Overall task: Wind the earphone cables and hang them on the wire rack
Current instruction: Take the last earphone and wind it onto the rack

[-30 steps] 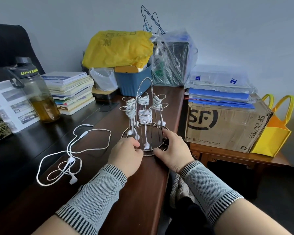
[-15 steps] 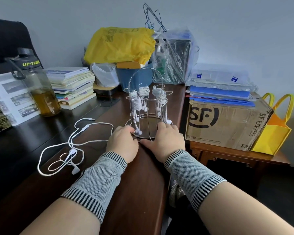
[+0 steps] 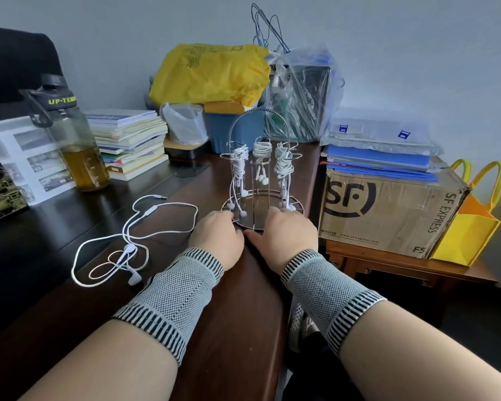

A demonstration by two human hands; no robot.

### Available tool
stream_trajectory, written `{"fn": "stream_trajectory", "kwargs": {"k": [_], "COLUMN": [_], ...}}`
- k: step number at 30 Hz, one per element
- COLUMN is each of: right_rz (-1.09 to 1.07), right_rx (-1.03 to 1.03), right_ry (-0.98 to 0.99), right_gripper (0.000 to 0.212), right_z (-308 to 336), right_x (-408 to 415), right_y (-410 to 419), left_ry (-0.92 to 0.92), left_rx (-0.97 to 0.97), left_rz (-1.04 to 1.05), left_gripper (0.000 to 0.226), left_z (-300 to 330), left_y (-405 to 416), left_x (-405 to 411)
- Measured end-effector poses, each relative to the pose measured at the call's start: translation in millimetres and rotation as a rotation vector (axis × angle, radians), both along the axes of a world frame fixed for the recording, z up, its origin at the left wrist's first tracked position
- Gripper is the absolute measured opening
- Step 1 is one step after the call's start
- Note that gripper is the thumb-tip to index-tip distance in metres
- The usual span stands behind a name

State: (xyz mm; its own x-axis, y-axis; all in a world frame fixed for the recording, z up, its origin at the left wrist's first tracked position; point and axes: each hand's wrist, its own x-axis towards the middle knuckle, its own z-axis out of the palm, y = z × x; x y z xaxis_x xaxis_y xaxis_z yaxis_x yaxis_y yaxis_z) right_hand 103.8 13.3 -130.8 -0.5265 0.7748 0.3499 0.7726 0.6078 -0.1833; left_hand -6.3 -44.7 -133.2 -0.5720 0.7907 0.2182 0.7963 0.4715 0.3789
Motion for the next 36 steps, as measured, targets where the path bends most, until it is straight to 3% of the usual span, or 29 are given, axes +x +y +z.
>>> {"fn": "stream_trajectory", "kwargs": {"k": [6, 17, 20, 22, 26, 31, 36], "right_rz": [0.009, -0.008, 0.0, 0.035, 0.315, 0.419, 0.437], "right_rx": [-0.064, -0.114, -0.146, -0.053, 0.139, -0.186, -0.176], "right_ry": [0.065, -0.005, 0.108, 0.201, 0.233, 0.076, -0.057], "right_gripper": [0.047, 0.052, 0.053, 0.049, 0.029, 0.035, 0.035], "right_z": [-3.8, 5.6, 3.1, 0.4, -1.0, 0.3, -5.0], "right_x": [0.9, -11.7, -9.0, -6.1, -16.0, -57.4, -88.2], "right_y": [1.6, 8.3, 10.3, 5.5, -15.8, -33.1, -34.9], "left_ry": [0.039, -0.026, -0.036, -0.035, -0.062, -0.341, -0.399], "left_rx": [-0.075, -0.04, -0.021, 0.008, 0.229, 0.576, 0.728], "left_rz": [-0.035, -0.05, -0.049, -0.05, 0.018, 0.301, 0.439], "left_gripper": [0.026, 0.026, 0.028, 0.027, 0.027, 0.034, 0.038], "left_z": [0.6, -0.5, -2.0, -2.5, 4.2, 12.0, 15.7], "left_y": [0.0, -0.6, 0.3, 1.0, -0.9, -16.7, -27.9], "left_x": [2.3, 2.1, -0.1, -0.7, -2.7, -29.6, -50.6]}}
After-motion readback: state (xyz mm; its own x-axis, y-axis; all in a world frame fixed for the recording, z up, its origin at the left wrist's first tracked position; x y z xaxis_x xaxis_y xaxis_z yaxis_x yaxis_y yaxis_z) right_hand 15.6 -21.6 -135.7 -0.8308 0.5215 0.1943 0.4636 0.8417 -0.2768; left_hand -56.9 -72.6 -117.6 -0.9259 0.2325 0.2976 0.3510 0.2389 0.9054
